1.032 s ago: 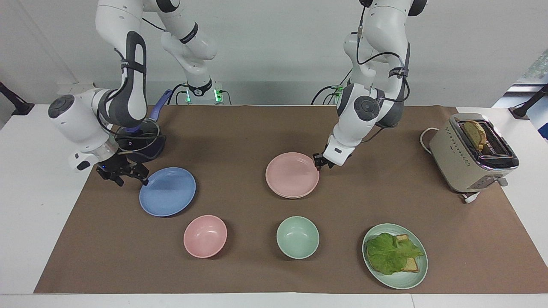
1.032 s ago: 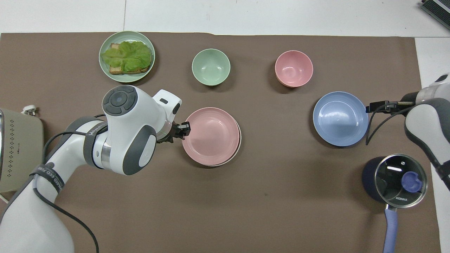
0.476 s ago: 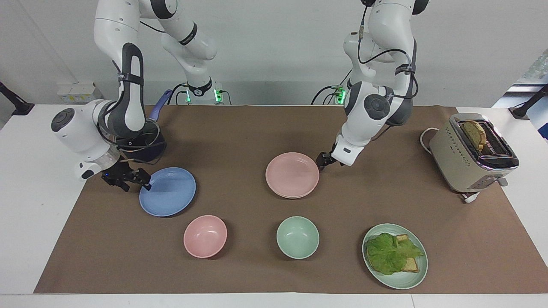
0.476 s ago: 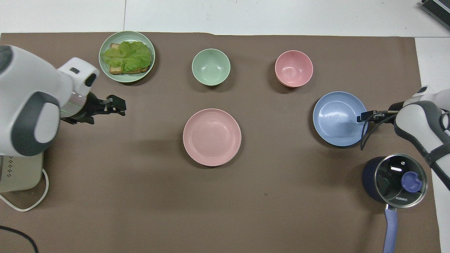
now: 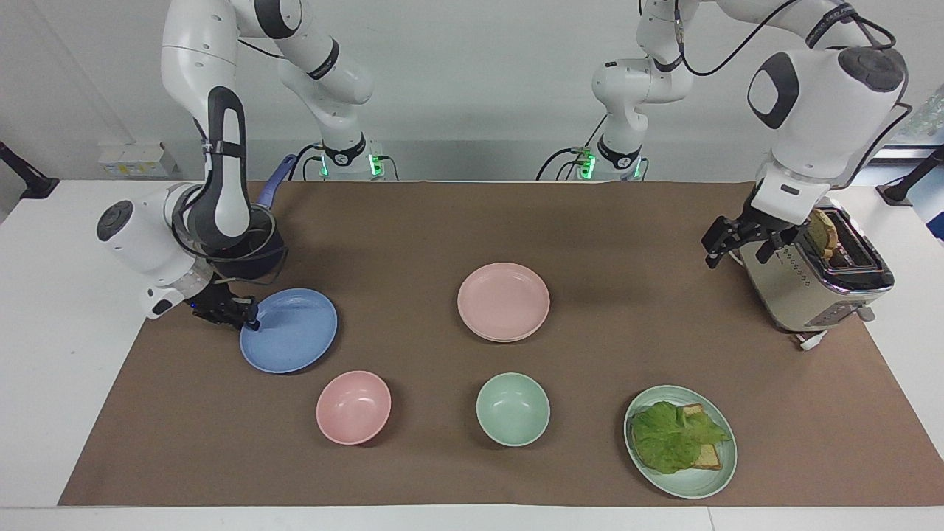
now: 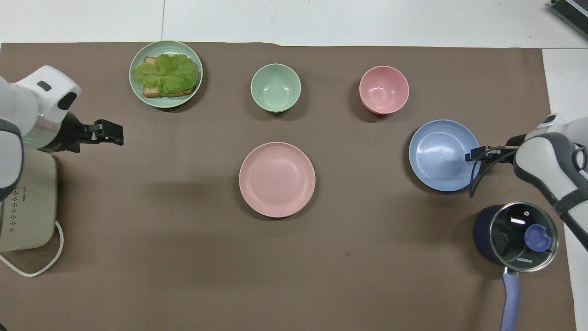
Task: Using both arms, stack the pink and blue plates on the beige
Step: 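Carry the blue plate with the right gripper onto the pink plate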
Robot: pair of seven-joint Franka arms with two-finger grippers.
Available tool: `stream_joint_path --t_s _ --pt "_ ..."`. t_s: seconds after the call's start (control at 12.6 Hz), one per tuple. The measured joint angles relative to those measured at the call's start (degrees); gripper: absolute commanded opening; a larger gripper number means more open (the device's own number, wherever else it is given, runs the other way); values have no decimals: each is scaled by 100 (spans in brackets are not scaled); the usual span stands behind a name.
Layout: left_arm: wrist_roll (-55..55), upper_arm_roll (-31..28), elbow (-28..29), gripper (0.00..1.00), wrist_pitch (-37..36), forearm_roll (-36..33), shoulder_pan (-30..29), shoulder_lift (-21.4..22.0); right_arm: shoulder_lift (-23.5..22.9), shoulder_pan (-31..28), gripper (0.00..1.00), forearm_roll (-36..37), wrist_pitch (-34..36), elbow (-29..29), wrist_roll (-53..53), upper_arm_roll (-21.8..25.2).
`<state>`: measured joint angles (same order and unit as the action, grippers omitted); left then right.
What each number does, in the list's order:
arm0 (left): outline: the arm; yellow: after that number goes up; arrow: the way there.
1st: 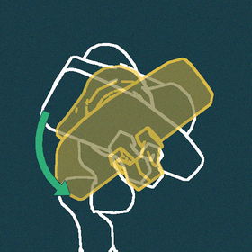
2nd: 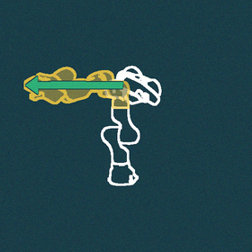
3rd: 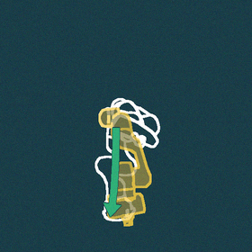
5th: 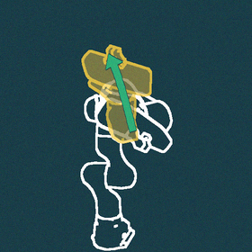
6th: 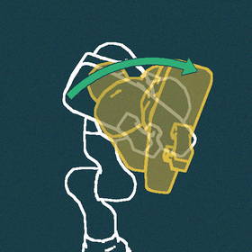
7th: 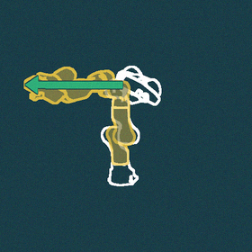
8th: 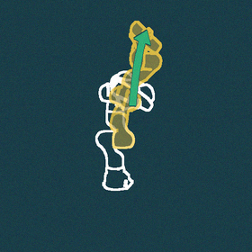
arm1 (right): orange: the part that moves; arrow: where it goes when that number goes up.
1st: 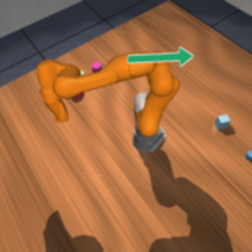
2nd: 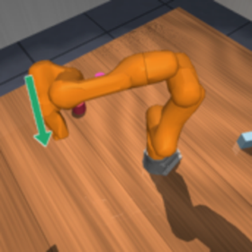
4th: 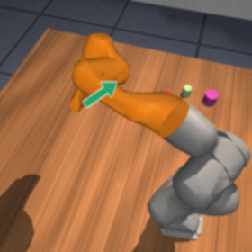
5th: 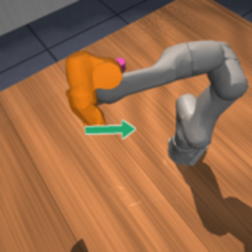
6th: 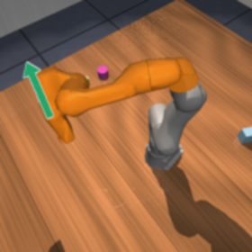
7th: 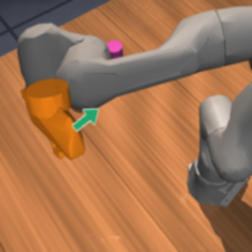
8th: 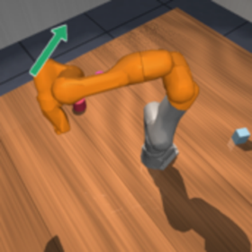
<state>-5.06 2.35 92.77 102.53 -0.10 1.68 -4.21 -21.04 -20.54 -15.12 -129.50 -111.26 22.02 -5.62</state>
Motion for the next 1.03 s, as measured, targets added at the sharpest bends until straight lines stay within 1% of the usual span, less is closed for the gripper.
stream_joint_path --t_s 0.16,0.32,0.4,0.56,0.63,0.79,0.87,1.03 --pt "184 -9 -232 100 -235 -4 -55 41 29 0 0 -142 27 43 2 -4" --pt "211 -10 -243 100 -253 -4 -94 55 113 3 0 -151 97 60 2 -14" --pt "211 -7 -243 100 -256 -4 -96 55 185 13 0 -151 155 74 2 -33" --pt "211 1 -243 100 -268 -4 -96 55 470 104 0 -155 458 132 -112 -100" --pt "211 1 -243 100 -273 -4 -97 55 690 260 0 -158 682 175 -384 -126" --pt "212 1 -243 100 -279 -4 -106 55 1134 786 0 -160 1037 190 -1242 -147" --pt "212 1 -243 100 -280 -4 -110 55 1241 1075 0 -159 1074 181 -1654 -155" --pt "214 2 -243 100 -284 -4 -112 55 1259 1731 0 -158 929 167 -2638 -165"
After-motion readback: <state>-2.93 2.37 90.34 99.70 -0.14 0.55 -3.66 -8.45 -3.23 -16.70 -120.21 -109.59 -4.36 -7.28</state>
